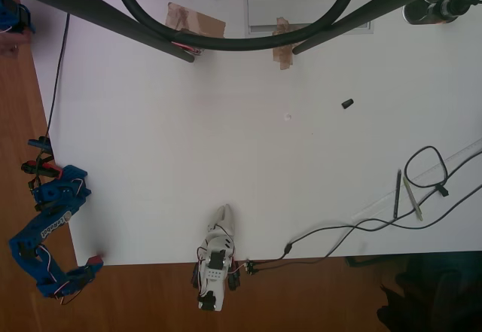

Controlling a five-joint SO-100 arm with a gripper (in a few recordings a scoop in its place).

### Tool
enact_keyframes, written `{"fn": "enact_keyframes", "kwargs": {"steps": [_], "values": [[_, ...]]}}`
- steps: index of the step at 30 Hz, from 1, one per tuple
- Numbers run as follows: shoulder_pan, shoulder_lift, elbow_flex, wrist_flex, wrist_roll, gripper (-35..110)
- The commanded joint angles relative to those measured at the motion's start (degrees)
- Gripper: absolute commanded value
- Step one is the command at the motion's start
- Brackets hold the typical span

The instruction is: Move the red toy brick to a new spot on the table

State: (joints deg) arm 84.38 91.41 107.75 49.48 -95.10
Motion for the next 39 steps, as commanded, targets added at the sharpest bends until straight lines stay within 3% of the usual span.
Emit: {"fn": "enact_keyframes", "kwargs": {"steps": [1,4,7,16,23,28,32,37,39], "values": [[2.99,0.70,2.72,-2.37,0.97,0],[4.22,0.97,9.05,-6.94,-0.09,2],[4.48,1.93,12.30,-8.61,-1.41,15],[-2.02,18.28,1.49,3.78,-5.89,27],[-32.43,40.69,3.25,18.28,-0.09,24],[-58.10,56.78,16.70,25.66,1.67,9],[-71.46,69.52,33.31,28.56,2.29,0],[-86.31,82.53,47.99,30.67,11.51,0],[-90.35,85.87,54.40,30.85,10.02,0]]}}
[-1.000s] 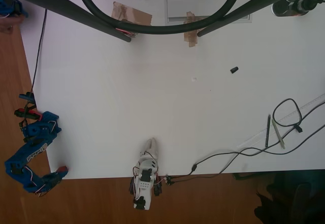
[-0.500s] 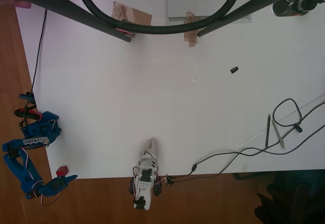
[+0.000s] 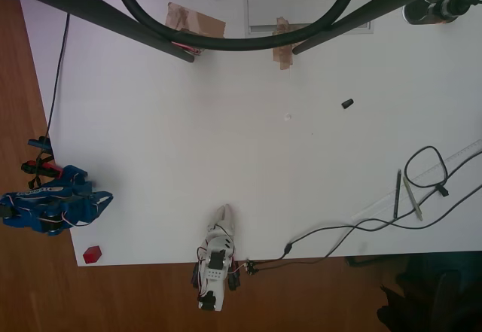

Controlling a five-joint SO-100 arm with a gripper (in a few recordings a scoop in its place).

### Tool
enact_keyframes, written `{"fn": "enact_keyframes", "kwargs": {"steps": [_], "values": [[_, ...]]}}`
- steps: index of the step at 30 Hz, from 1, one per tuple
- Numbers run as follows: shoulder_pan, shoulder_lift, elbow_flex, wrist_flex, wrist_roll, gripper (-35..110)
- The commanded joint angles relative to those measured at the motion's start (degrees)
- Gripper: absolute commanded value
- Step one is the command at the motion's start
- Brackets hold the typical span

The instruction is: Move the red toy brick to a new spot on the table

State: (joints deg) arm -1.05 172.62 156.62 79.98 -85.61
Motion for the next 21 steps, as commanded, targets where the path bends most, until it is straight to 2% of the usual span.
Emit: {"fn": "enact_keyframes", "kwargs": {"steps": [1,6,11,12,14,21], "values": [[-5.62,7.03,8.70,-0.44,0.26,0],[-2.20,18.72,19.25,-5.45,6.77,0],[-4.13,18.72,26.28,-9.58,11.60,5],[-5.01,18.72,27.86,-10.02,6.42,7],[-5.19,18.72,27.86,-10.20,10.81,8],[-5.54,18.72,27.86,-10.28,10.46,8]]}}
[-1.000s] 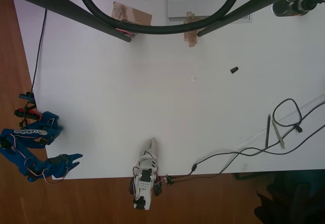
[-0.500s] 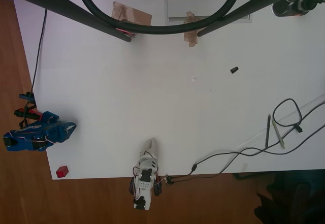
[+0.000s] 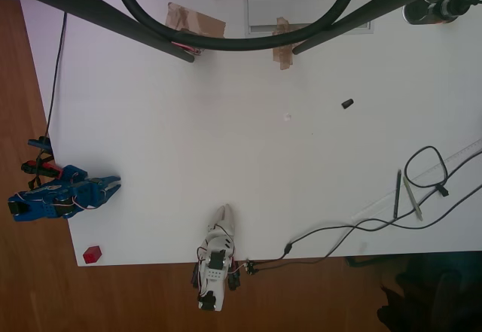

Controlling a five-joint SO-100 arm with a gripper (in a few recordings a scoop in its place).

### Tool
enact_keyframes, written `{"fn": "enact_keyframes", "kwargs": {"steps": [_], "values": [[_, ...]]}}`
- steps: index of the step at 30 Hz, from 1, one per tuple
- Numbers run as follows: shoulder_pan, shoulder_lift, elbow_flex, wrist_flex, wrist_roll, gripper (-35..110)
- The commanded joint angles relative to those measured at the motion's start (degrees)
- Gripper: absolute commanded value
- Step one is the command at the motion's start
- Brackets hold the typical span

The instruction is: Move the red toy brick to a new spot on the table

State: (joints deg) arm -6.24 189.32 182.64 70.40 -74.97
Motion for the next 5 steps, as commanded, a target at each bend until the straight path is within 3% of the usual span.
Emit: {"fn": "enact_keyframes", "kwargs": {"steps": [1,5], "values": [[-0.35,2.02,1.85,-0.70,-0.18,8],[-0.35,2.02,1.85,-0.70,-0.18,8]]}}
